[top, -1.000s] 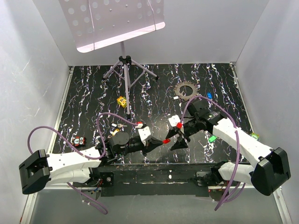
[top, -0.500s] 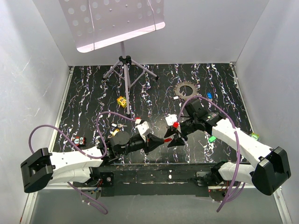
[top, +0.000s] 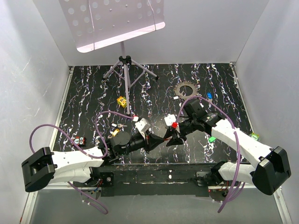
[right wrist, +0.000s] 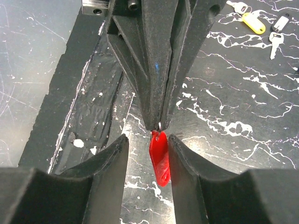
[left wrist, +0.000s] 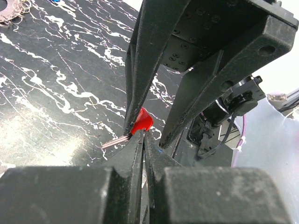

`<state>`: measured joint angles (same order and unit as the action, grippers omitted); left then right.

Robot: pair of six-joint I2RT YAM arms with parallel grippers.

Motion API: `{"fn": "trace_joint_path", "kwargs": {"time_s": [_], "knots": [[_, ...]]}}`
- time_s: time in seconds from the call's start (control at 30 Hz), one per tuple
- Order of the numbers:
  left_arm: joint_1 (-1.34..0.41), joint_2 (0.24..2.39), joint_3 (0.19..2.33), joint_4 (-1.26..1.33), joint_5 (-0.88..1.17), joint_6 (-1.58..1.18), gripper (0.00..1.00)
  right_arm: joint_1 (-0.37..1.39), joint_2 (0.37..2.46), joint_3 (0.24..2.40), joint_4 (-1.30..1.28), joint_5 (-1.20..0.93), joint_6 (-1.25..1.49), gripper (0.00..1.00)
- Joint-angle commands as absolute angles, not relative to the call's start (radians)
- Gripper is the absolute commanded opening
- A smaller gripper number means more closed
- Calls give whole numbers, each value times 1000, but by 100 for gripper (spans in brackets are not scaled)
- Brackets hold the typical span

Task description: Put the keys on the keyring

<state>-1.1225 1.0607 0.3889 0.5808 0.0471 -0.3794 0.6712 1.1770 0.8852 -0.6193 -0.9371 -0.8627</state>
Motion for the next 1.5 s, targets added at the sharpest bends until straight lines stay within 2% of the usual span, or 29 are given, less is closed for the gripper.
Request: {"fn": "trace_joint_path", "kwargs": {"time_s": [0.0,0.23,0.5,0.57,0.73,0.83,0.9,0.93,1.03,1.07,1.3,1.47], "knots": [[-1126,1068,377,621,25,-405,0,683,1177,879,-578,-937,-828,45],[-1126,1089,374,656,28,-431,0,686,1183,880,-555,-933,-798,34],[-1126,1074,357,666,20,-449,0,686,1183,887,-574,-920,-808,7],[-1124,1069,350,670,18,-454,0,686,1186,888,-584,-925,-816,2],[-1126,1065,339,684,23,-468,2,686,1187,897,-604,-948,-822,1],[-1126,1058,339,686,23,-472,22,686,1190,899,-606,-953,-815,1],[-1126,1042,337,678,14,-476,44,684,1192,900,-607,-950,-810,1],[-1126,1028,337,669,14,-479,58,686,1193,900,-607,-948,-808,1],[-1124,967,330,618,-23,-469,85,686,1192,902,-607,-945,-805,1],[-1124,935,324,595,-28,-463,98,684,1190,902,-606,-943,-805,1],[-1114,692,246,436,-66,-482,98,686,1183,894,-629,-959,-844,1],[-1112,647,183,521,87,-434,96,684,1170,881,-646,-986,-911,1]]}}
